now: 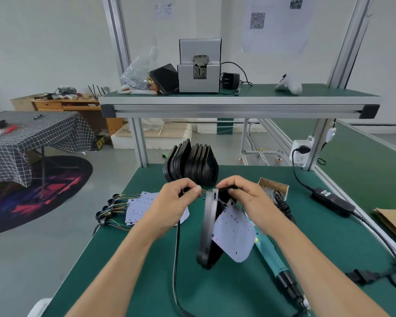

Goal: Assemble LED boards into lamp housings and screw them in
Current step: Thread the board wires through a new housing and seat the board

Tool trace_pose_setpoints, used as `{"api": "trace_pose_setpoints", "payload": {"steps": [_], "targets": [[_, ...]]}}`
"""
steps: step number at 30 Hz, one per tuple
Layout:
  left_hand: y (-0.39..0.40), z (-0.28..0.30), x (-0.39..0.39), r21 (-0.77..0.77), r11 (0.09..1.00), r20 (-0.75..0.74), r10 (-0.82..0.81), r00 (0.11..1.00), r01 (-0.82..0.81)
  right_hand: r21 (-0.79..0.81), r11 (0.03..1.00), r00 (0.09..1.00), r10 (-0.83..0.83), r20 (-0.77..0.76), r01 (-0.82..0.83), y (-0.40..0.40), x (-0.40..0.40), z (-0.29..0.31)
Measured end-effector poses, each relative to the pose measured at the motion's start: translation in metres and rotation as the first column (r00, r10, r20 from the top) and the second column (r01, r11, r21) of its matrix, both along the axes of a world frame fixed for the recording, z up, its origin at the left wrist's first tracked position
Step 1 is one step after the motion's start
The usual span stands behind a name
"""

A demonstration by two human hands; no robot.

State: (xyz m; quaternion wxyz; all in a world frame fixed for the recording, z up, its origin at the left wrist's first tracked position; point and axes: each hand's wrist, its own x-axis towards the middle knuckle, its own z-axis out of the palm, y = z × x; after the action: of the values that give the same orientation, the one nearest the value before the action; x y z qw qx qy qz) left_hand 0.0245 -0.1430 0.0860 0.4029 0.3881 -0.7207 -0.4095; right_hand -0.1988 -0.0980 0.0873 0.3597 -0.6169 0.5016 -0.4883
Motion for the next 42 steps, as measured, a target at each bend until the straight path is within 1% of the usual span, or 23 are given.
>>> {"api": "trace_pose_setpoints", "payload": {"steps": [2, 4, 5, 6, 8, 10, 12, 14, 18, 19, 22, 24, 27, 29, 30, 32, 33, 35, 36, 37, 38, 40, 42], "targets": [[0.006, -0.002, -0.012, 0.132, 0.99, -0.219, 0.07, 0.973, -0.041, 0.032, 0.999, 1.0, 0.015, 0.011, -0.015, 0.001, 0.003, 0.002], [0.012, -0.006, -0.021, 0.31, 0.949, -0.447, 0.089, 0.89, 0.06, 0.055, 0.998, 0.998, 0.031, 0.046, -0.033, 0.001, 0.005, 0.001], [0.014, -0.008, -0.023, 0.362, 0.923, -0.52, 0.081, 0.85, 0.133, 0.059, 0.998, 0.997, 0.034, 0.071, -0.038, 0.001, 0.005, -0.001], [0.015, -0.01, -0.024, 0.388, 0.903, -0.557, 0.072, 0.827, 0.182, 0.058, 0.998, 0.995, 0.03, 0.1, -0.036, 0.001, 0.005, -0.002], [0.015, -0.011, -0.025, 0.413, 0.883, -0.593, 0.076, 0.801, 0.221, 0.042, 0.999, 0.99, -0.004, 0.142, -0.002, 0.002, 0.003, -0.006], [0.013, -0.009, -0.025, 0.423, 0.877, -0.639, 0.11, 0.762, 0.227, 0.025, 0.998, 0.99, -0.057, 0.127, 0.054, 0.005, 0.001, -0.013], [0.012, -0.006, -0.027, 0.436, 0.868, -0.683, 0.145, 0.716, 0.239, 0.052, 0.993, 0.987, -0.115, 0.116, 0.109, 0.008, 0.0, -0.021], [0.012, -0.008, -0.029, 0.443, 0.869, -0.685, 0.168, 0.709, 0.222, 0.078, 0.992, 0.988, -0.111, 0.104, 0.103, 0.009, 0.0, -0.03], [0.012, -0.019, -0.033, 0.45, 0.885, -0.634, 0.221, 0.741, 0.121, 0.125, 0.987, 0.99, -0.113, 0.086, 0.102, 0.014, 0.002, -0.037], [0.012, -0.021, -0.034, 0.451, 0.886, -0.63, 0.235, 0.74, 0.102, 0.135, 0.984, 0.991, -0.126, 0.054, 0.117, 0.015, 0.002, -0.038], [0.014, -0.025, -0.034, 0.443, 0.894, -0.625, 0.256, 0.737, 0.065, 0.163, 0.975, 0.985, -0.136, -0.11, 0.153, 0.016, 0.003, -0.041], [0.015, -0.026, -0.034, 0.425, 0.905, -0.568, 0.251, 0.784, 0.018, 0.11, 0.976, 0.974, -0.169, -0.148, 0.186, 0.018, 0.006, -0.045], [0.017, -0.026, -0.034, 0.347, 0.936, -0.42, 0.219, 0.88, -0.067, -0.074, 0.943, 0.944, -0.327, -0.043, 0.323, 0.024, 0.01, -0.041], [0.018, -0.022, -0.033, 0.286, 0.955, -0.352, 0.176, 0.919, -0.073, -0.168, 0.935, 0.949, -0.314, 0.01, 0.312, 0.029, 0.015, -0.031], [0.019, -0.019, -0.032, 0.274, 0.96, -0.336, 0.15, 0.93, -0.056, -0.201, 0.939, 0.958, -0.287, -0.004, 0.281, 0.031, 0.017, -0.026], [0.02, -0.012, -0.031, 0.275, 0.961, -0.336, 0.104, 0.936, -0.008, -0.271, 0.938, 0.962, -0.252, -0.102, 0.217, 0.033, 0.022, -0.015], [0.021, -0.008, -0.03, 0.286, 0.958, -0.345, 0.087, 0.935, 0.017, -0.304, 0.937, 0.952, -0.239, -0.191, 0.174, 0.033, 0.025, -0.009], [0.023, 0.001, -0.029, 0.303, 0.95, -0.371, 0.049, 0.927, 0.071, -0.336, 0.94, 0.888, -0.206, -0.411, 0.062, 0.029, 0.03, -0.001], [0.025, 0.006, -0.029, 0.3, 0.949, -0.375, 0.027, 0.927, 0.094, -0.329, 0.944, 0.842, -0.198, -0.502, 0.025, 0.026, 0.034, 0.002], [0.027, 0.011, -0.028, 0.291, 0.95, -0.37, 0.004, 0.929, 0.112, -0.328, 0.945, 0.805, -0.198, -0.559, 0.005, 0.023, 0.036, 0.005], [0.029, 0.015, -0.026, 0.277, 0.953, -0.352, -0.016, 0.936, 0.121, -0.344, 0.939, 0.785, -0.207, -0.584, -0.008, 0.021, 0.038, 0.007], [0.031, 0.02, -0.022, 0.244, 0.962, -0.316, -0.04, 0.948, 0.122, -0.39, 0.92, 0.79, -0.214, -0.574, -0.033, 0.017, 0.037, 0.011], [0.03, 0.022, -0.015, 0.242, 0.958, -0.359, -0.058, 0.931, 0.153, -0.395, 0.917, 0.804, -0.199, -0.56, -0.048, 0.014, 0.034, 0.014]]}}
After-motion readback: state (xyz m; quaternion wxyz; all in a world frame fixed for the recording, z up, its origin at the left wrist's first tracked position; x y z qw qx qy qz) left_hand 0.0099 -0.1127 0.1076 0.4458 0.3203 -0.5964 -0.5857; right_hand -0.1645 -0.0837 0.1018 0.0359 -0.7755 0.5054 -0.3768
